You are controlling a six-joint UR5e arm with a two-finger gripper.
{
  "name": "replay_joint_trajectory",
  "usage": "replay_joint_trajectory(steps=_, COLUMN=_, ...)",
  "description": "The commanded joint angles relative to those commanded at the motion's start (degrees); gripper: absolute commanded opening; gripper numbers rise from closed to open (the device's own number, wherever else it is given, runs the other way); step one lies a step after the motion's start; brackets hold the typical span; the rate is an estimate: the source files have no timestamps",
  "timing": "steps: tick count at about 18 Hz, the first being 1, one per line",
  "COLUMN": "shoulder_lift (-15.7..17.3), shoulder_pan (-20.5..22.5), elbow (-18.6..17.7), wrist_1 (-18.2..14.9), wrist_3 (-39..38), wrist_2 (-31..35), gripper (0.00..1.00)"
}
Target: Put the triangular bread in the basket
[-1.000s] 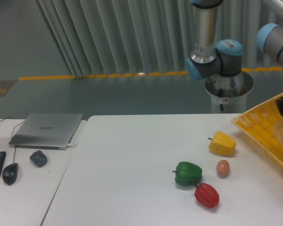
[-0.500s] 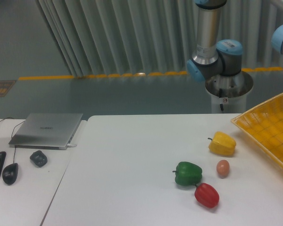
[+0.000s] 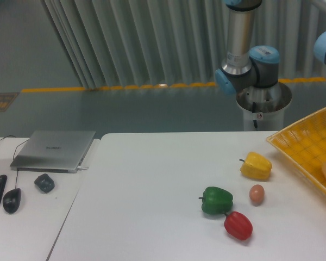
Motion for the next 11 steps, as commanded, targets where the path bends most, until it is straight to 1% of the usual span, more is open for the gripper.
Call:
replay_joint_trajectory(steps=3, shoulder_lift=-0.09, shoulder_pan=-0.79, elbow=0.09, wrist_1=0.17, wrist_3=-0.35, wrist_2=-0.18, gripper=1.00)
replay_joint_trajectory(steps=5, shoulder_lift=0.09, shoulder_pan=-2.28, elbow=0.09, wrist_1=0.17, wrist_3=-1.40, wrist_2=-0.18, gripper=1.00)
replay_joint_trajectory(steps=8, shoulder_lift=0.44, shoulder_pan=-5.44, elbow=0.18, wrist_1=0.17, wrist_3=-7.10, wrist_2=-0.18, gripper=1.00)
replay_joint_trajectory(steps=11, shoulder_lift=0.96, shoulder_pan=-7.91, elbow=-0.34, wrist_1=0.17, wrist_3=-8.96, wrist_2=0.00, gripper=1.00)
